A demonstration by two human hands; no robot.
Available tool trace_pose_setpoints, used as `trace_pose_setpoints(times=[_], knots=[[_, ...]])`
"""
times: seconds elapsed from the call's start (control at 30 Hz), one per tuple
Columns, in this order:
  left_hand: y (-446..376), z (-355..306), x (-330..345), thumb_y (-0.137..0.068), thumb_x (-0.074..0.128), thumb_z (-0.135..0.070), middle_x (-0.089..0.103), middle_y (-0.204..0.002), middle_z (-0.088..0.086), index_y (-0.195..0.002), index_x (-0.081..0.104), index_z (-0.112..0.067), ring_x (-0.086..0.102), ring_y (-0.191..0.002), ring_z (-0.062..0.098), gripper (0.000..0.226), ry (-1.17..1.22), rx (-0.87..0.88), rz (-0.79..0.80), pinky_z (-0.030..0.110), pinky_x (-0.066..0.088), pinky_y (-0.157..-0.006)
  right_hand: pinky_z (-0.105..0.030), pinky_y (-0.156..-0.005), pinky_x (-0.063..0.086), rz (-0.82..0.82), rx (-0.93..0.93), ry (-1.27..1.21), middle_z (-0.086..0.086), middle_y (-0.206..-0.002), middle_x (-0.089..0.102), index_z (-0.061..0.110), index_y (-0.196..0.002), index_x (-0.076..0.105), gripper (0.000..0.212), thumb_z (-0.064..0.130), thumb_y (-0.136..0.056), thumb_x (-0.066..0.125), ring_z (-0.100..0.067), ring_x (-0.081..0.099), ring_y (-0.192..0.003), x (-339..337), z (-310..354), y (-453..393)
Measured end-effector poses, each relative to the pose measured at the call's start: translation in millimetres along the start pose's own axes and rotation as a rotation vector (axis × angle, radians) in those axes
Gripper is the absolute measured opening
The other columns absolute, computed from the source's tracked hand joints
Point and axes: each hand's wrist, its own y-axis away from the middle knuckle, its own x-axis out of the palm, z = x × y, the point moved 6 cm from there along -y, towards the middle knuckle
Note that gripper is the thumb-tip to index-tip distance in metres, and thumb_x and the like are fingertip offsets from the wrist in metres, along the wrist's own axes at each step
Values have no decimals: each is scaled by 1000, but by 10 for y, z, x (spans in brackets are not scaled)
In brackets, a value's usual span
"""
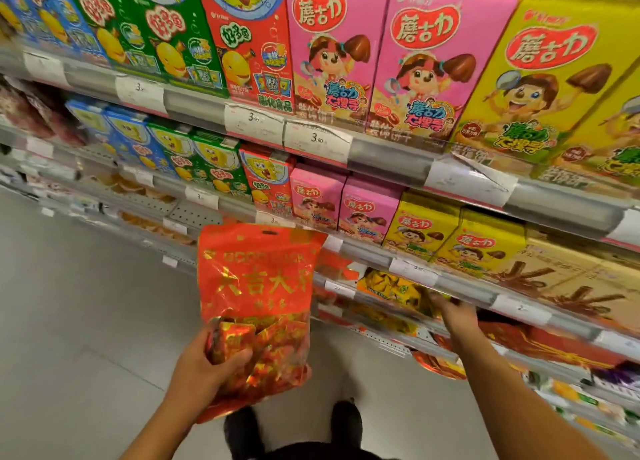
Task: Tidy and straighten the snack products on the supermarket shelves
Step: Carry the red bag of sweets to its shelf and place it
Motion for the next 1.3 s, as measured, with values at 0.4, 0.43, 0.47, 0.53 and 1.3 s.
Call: trace_pose_setpoints(times=[0.4,0.43,0.47,0.53,1.3], knots=[[341,128,33,-71,85,-44,60,-107,-13,-138,46,-31,58,-89,8,78,36,-106,-169,33,50,-80,-47,-82,44,-26,-151,312,-23,-97,61,-7,-105,61,46,38,-102,55,-41,58,-91,-71,-8,175],[347,152,14,-73,85,-43,61,-110,-10,-139,46,-30,60,-92,13,78,50,-114,-179,36,52,-84,-45,-78,41,-36,-183,339,-20,-92,57,-9,-99,58,49,40,-102,54,-39,54,-87,-57,16,240],[347,187,-4,-74,84,-43,62,-112,-8,-140,46,-29,61,-95,17,78,64,-121,-190,40,53,-87,-43,-77,39,-50,-200,336,-18,-92,54,-9,-99,57,48,39,-102,54,-37,52,-87,-57,19,277],[337,240,-45,-73,84,-45,63,-115,-4,-141,47,-29,62,-99,21,79,89,-107,-207,44,53,-91,-41,-80,40,-51,-159,254,-17,-100,57,-6,-105,57,41,35,-103,54,-36,54,-93,-39,10,323],[-190,876,-1579,-45,80,-77,67,-119,-14,-131,52,-42,66,-106,16,97,295,-24,-5,46,55,-92,-42,-81,51,207,-374,631,-4,-87,72,15,-88,71,35,48,-94,64,-24,66,-86,1375,174,2361]])
